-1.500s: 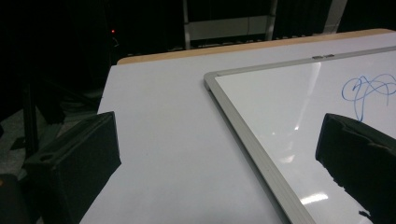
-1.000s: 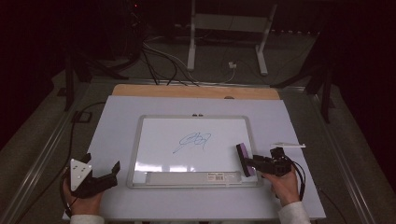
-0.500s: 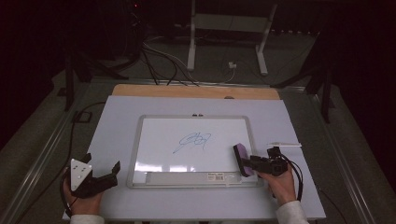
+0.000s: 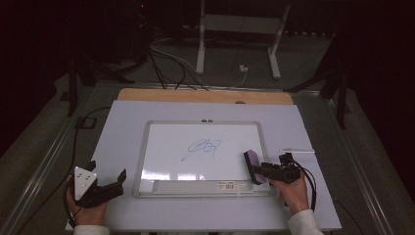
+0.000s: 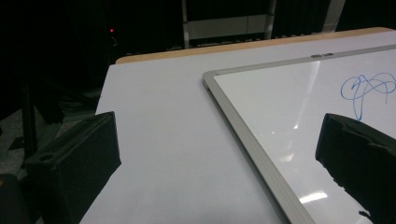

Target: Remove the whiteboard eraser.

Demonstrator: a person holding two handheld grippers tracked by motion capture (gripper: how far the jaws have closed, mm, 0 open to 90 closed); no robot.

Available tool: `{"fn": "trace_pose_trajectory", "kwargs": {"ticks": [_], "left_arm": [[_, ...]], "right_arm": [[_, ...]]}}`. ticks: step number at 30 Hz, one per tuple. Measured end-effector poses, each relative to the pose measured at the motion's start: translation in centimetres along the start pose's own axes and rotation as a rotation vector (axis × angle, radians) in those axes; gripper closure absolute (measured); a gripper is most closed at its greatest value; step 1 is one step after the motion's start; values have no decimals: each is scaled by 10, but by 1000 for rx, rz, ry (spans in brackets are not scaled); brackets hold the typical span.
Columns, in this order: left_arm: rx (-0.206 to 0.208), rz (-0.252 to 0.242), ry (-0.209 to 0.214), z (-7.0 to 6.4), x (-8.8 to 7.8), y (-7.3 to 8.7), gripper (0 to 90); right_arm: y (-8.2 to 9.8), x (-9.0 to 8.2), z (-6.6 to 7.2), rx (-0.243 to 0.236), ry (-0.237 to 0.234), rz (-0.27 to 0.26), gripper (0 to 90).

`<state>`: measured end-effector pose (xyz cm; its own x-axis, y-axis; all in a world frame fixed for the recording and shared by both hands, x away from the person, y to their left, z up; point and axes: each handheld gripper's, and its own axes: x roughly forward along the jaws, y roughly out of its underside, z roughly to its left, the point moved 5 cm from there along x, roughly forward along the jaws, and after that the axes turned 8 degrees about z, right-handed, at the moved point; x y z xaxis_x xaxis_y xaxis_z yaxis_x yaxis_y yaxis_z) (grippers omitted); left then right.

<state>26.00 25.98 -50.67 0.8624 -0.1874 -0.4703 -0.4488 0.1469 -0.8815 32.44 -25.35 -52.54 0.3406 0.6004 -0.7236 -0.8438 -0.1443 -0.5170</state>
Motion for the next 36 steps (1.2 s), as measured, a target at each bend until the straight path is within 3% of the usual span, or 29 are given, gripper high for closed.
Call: {"fn": "trace_pose_trajectory", "kwargs": {"ticks": [7,17,36], "left_arm": [[3,3,0,0,0,0,6],[0,1,1,0,0,0,6],[3,4,-1,0,0,0,6]], "right_arm": [[0,2,-1,15,4,21,357],[1,7,1,12,18,42,395],[-15,-10,12,-56,82,-61,408]]}}
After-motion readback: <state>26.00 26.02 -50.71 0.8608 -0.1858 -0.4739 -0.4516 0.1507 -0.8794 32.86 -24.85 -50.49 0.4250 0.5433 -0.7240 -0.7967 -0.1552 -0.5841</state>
